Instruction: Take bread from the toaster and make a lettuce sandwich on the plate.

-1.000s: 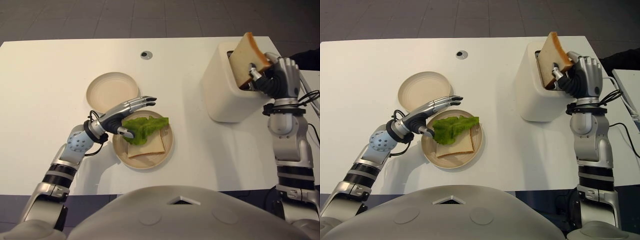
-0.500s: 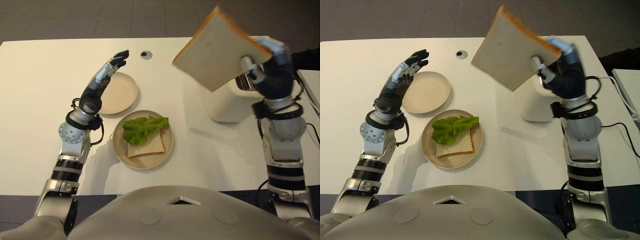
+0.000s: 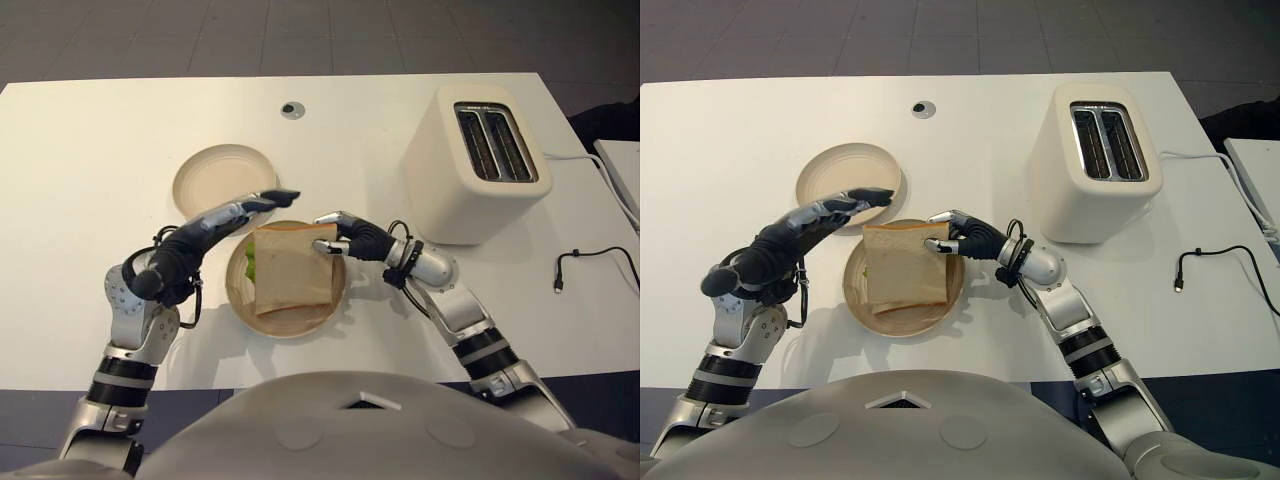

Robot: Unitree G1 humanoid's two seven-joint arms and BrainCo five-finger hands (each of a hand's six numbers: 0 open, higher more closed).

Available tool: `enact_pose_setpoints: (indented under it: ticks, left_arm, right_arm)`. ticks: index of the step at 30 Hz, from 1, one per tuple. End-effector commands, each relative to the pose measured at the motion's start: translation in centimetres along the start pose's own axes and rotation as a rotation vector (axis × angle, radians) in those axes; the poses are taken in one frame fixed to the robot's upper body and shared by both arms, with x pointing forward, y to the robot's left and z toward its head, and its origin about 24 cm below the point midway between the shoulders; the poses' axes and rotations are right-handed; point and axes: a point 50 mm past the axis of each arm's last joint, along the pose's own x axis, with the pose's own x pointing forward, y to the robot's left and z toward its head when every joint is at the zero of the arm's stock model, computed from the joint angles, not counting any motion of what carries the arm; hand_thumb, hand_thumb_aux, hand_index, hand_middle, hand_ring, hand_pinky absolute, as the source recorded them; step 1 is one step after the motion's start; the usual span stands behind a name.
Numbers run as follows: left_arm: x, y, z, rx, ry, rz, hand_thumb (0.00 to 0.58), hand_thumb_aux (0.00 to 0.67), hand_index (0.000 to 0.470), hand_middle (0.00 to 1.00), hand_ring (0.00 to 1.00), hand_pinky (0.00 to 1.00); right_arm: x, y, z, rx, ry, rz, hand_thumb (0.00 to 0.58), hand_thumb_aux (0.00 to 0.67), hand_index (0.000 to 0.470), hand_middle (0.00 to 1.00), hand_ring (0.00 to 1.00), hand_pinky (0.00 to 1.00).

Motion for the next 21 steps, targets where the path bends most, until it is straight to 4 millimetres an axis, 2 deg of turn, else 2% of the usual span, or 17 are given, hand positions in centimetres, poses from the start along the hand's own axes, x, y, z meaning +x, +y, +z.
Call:
enact_pose_setpoints:
  ticks: [1, 5, 11, 15, 16, 17, 19, 21]
  left_arm:
    - [-0.8, -1.4, -1.1, -0.012, 0.114, -0.134, 0.0, 0.0, 0.0, 0.0, 0.0, 0.0]
    - [-1.8, -2.5, -2.9, 0.006, 0.265, -0.245, 0.0, 0.0, 0.0, 0.0, 0.0, 0.0]
    - [-5.0, -4.1, -8.6, 0.103, 0.719, -0.466, 0.0, 0.0, 0.0, 0.0, 0.0, 0.0]
    - [-6.0, -5.9, -9.6, 0.073, 0.781, -0.566, 0.0, 0.0, 0.0, 0.0, 0.0, 0.0]
    - [-6.1, -6.4, -9.7, 0.062, 0.778, -0.583, 0.0, 0.0, 0.0, 0.0, 0.0, 0.0]
    - [-6.1, -7.0, -9.7, 0.038, 0.772, -0.607, 0.0, 0.0, 0.0, 0.0, 0.0, 0.0]
    - [-6.2, -8.2, -9.7, -0.002, 0.756, -0.64, 0.0, 0.0, 0.0, 0.0, 0.0, 0.0]
    - [-6.0, -9.2, -9.6, -0.027, 0.73, -0.658, 0.0, 0.0, 0.0, 0.0, 0.0, 0.0]
  right_arm:
    - [0.9, 0.8, -1.0, -0.088, 0.058, 0.006, 0.58, 0.67, 0.47, 0.97, 0.97, 0.97]
    - [0.9, 1.3, -1.9, -0.208, 0.12, 0.013, 0.58, 0.67, 0.47, 0.97, 0.97, 0.97]
    - [0.8, 1.7, -1.7, -0.277, 0.12, 0.017, 0.58, 0.67, 0.47, 0.94, 0.94, 0.94]
    - [0.9, 1.1, -1.1, -0.314, 0.103, -0.032, 0.58, 0.67, 0.47, 0.91, 0.91, 0.91]
    - [0.9, 0.9, -0.8, -0.32, 0.096, -0.053, 0.468, 0.376, 0.264, 0.89, 0.89, 0.89]
    - [1.0, 0.4, -0.6, -0.336, 0.09, -0.092, 0.0, 0.0, 0.0, 0.81, 0.81, 0.81]
    - [1.1, -0.4, -0.2, -0.373, 0.082, -0.167, 0.0, 0.0, 0.0, 0.61, 0.61, 0.61]
    - [1.2, -1.5, 0.3, -0.393, 0.066, -0.257, 0.0, 0.0, 0.0, 0.24, 0.24, 0.24]
